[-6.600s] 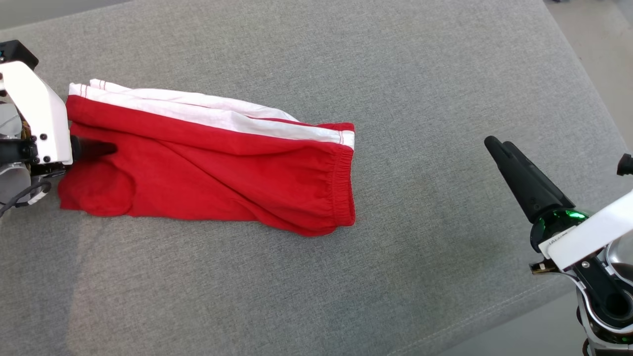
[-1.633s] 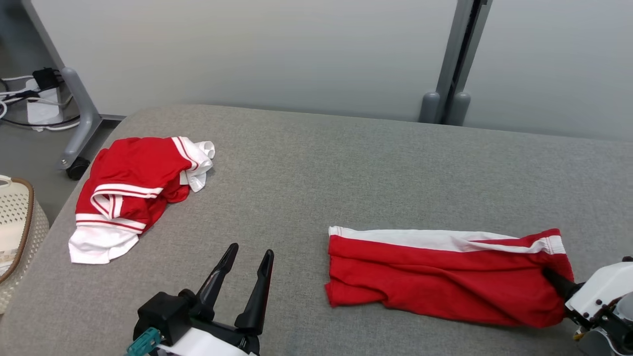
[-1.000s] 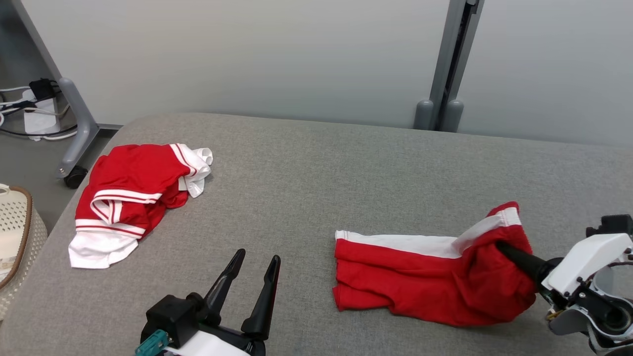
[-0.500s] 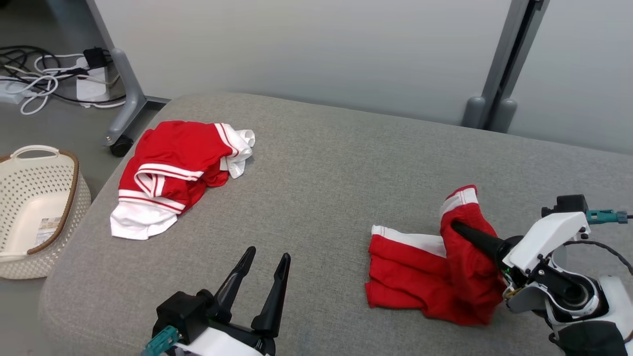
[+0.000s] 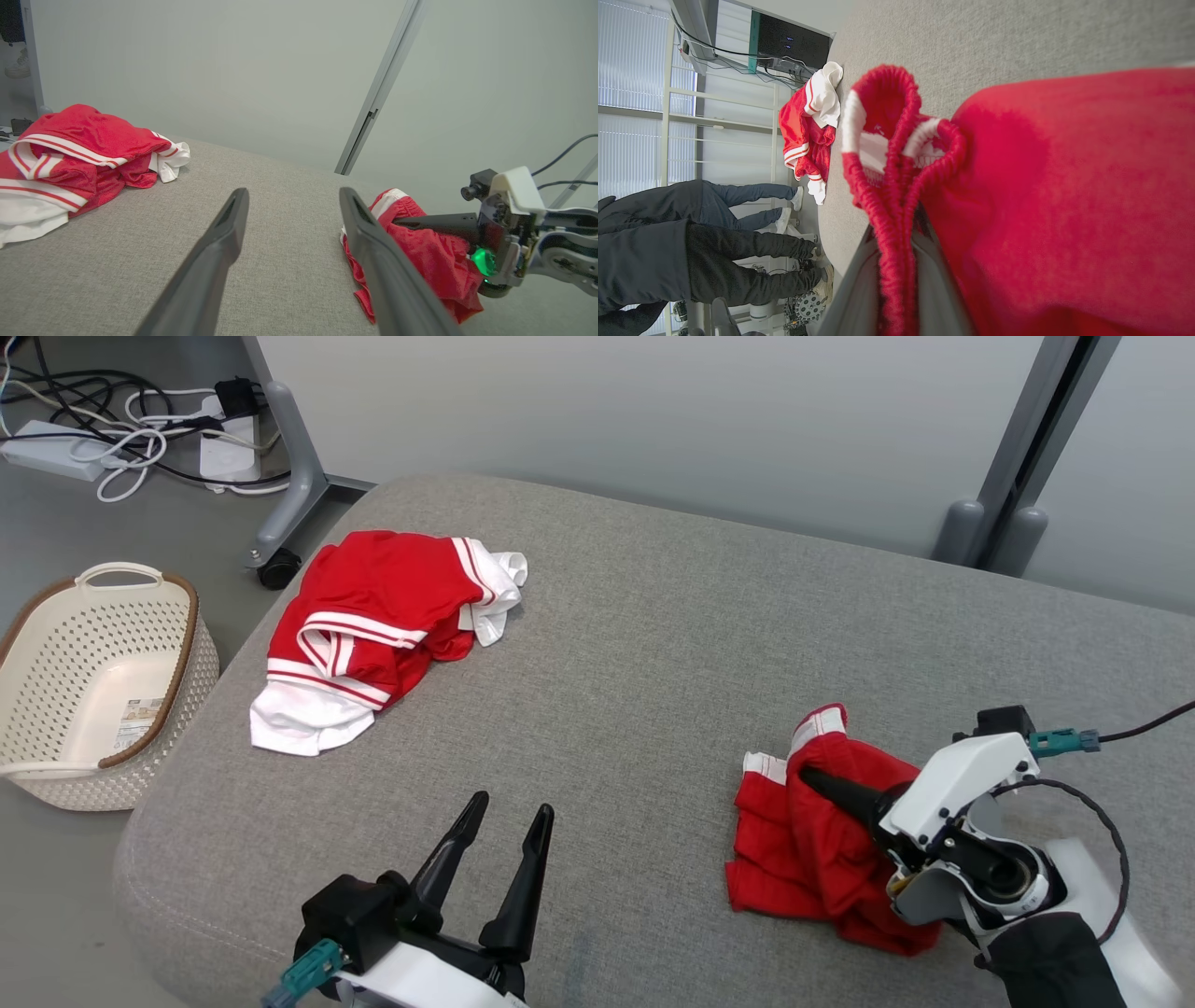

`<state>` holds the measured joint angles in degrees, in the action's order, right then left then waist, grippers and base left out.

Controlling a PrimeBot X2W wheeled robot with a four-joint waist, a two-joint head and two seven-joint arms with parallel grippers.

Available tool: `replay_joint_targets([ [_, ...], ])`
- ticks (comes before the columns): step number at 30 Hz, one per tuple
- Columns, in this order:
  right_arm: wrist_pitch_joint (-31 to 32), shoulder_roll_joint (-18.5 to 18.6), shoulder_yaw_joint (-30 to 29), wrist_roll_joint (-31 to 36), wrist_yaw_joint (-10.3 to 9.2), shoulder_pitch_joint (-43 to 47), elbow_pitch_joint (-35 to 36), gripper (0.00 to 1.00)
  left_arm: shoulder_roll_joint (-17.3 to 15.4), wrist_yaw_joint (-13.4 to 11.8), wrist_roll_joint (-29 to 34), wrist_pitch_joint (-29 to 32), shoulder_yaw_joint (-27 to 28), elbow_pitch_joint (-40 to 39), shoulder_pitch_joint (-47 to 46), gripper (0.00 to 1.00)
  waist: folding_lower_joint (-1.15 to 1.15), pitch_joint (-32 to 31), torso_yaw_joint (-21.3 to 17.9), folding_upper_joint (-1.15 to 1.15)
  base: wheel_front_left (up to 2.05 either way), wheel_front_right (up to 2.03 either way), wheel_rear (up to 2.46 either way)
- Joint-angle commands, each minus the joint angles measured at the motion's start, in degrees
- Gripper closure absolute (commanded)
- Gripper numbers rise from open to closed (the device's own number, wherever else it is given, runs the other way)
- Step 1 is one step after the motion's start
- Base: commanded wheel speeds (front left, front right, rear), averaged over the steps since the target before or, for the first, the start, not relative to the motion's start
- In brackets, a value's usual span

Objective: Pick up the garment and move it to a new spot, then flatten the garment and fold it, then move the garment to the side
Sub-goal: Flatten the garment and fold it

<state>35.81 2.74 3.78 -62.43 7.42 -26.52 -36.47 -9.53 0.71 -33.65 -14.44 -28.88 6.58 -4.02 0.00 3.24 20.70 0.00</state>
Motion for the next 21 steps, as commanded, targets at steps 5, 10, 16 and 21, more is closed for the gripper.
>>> replay_joint_targets([
  [5,-4.17,0.33,4.66,-2.87,0.15,-2.49,-3.53,0.0,0.05,0.19,0.35,-0.31,0.18,0.38,-1.38,0.0,0.0,0.03,-0.77,0.0,0.0,0.0,0.0],
  [10,-6.51,0.35,8.53,-2.03,0.15,-3.18,-3.02,0.0,-0.28,-0.07,0.28,-0.39,0.34,0.56,-0.83,0.0,0.0,-0.84,-2.79,0.0,0.0,0.0,0.0],
  [16,-7.34,2.29,8.1,-1.71,0.15,0.28,4.25,0.0,-0.43,-0.59,0.07,-0.32,0.17,0.45,0.36,0.0,0.0,-3.3,-6.03,0.0,0.0,0.0,0.0],
  [21,-9.93,5.36,6.85,-0.22,0.15,4.56,13.01,0.0,-0.68,-1.14,-0.02,-0.39,0.4,-0.22,1.31,0.0,0.0,-4.7,-8.06,0.0,0.0,0.0,0.0],
])
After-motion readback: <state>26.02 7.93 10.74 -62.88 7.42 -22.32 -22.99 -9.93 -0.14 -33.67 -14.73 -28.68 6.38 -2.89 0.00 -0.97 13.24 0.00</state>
